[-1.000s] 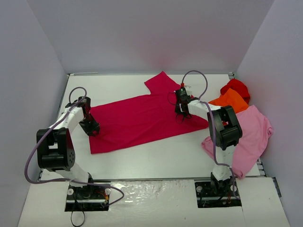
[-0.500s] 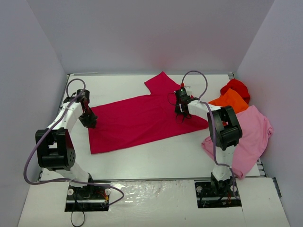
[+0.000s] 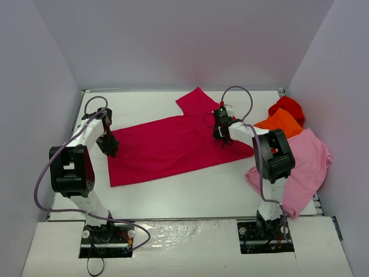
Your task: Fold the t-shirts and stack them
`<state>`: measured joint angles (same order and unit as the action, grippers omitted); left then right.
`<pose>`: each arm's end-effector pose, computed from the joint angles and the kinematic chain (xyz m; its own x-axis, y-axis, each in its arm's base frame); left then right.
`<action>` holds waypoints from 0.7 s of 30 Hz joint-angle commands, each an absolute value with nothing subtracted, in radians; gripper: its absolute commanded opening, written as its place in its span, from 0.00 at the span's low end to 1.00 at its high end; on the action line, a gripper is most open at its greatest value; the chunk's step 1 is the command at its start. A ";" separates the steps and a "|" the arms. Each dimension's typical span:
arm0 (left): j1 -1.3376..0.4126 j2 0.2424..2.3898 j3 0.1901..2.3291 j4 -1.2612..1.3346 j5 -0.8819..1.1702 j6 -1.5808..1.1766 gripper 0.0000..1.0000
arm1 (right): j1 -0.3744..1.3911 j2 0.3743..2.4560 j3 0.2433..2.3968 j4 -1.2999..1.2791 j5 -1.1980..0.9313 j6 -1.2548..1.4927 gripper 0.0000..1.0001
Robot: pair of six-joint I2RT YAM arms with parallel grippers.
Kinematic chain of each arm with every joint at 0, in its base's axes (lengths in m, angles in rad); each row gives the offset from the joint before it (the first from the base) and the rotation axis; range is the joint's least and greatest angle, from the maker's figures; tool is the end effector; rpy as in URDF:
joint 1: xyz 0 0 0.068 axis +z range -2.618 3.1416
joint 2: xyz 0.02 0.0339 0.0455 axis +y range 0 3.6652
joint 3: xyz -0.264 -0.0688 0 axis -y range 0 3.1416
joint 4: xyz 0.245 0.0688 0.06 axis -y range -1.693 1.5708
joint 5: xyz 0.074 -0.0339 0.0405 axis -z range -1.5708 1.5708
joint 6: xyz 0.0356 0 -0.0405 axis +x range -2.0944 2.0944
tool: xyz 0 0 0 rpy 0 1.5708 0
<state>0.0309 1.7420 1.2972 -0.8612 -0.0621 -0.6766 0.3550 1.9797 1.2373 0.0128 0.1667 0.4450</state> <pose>0.3404 0.0127 0.2167 -0.7227 -0.6476 -0.2416 -0.6407 0.7588 -0.1172 0.4028 0.1430 0.1616 -0.6618 0.2074 -0.7205 0.0643 0.9731 0.2210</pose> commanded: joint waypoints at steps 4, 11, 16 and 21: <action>0.030 1.651 1.339 -0.932 -0.140 -0.662 0.73 | 0.346 2.054 1.194 -0.107 0.178 0.426 0.00; -0.004 1.452 1.300 -0.880 -0.035 -0.688 0.41 | 0.349 2.054 1.197 -0.105 0.175 0.428 0.00; -0.109 1.498 1.180 -0.724 0.171 -0.761 0.00 | 0.351 2.056 1.198 -0.103 0.172 0.432 0.00; -0.147 1.645 1.143 -0.603 0.254 -0.793 0.00 | 0.353 2.045 1.193 -0.104 0.173 0.428 0.00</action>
